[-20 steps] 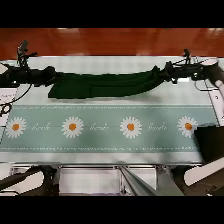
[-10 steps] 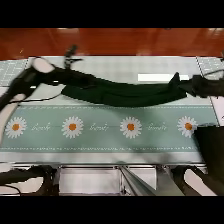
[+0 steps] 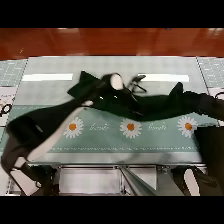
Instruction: Fold the shirts.
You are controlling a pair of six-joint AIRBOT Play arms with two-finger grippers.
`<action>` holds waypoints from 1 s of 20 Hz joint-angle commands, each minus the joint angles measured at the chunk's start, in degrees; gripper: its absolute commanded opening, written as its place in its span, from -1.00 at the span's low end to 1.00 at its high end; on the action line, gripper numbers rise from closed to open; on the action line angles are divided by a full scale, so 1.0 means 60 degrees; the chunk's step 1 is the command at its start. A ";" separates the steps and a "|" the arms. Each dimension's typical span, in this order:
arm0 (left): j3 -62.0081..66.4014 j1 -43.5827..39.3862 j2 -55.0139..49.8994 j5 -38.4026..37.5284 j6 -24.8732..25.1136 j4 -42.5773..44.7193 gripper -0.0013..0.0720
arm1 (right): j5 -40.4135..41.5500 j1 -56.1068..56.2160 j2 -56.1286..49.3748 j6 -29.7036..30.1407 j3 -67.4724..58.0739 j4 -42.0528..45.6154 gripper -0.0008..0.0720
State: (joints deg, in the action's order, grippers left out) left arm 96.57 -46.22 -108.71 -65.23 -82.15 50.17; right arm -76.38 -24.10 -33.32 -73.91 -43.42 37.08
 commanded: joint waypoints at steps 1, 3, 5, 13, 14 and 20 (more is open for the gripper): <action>0.0758 -0.1042 -0.0787 -0.0769 0.0087 0.0215 -0.92 | -0.0237 -0.0015 0.0353 -0.0164 0.0076 -0.0157 -0.91; 0.0758 -0.0743 -0.0579 -0.0936 0.0251 0.0255 -0.92 | -0.0270 -0.0011 0.0353 -0.0164 0.0076 -0.0157 -0.91; 0.0739 0.0182 -0.0106 -0.1264 0.0244 0.0317 -0.92 | -0.0288 -0.0011 0.0291 -0.0164 0.0076 -0.0233 -0.91; -0.3705 0.6408 0.5850 -0.1122 0.1246 0.0324 -0.92 | 0.3191 0.5067 -0.3253 0.0397 -0.0656 -0.1774 -0.91; -0.4350 0.7355 0.6710 -0.1111 0.1381 0.0321 -0.92 | 0.3796 0.5890 -0.4284 0.0605 -0.1264 -0.2004 -0.91; -0.6623 1.1122 1.0728 -0.1719 0.1694 0.0215 -0.92 | 0.4109 0.8058 -1.0302 0.0809 -0.6288 -0.3064 -0.91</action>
State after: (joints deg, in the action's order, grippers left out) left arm 63.02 10.94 -54.96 -74.94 -73.41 51.77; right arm -53.84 18.39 -79.70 -69.54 -68.29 22.41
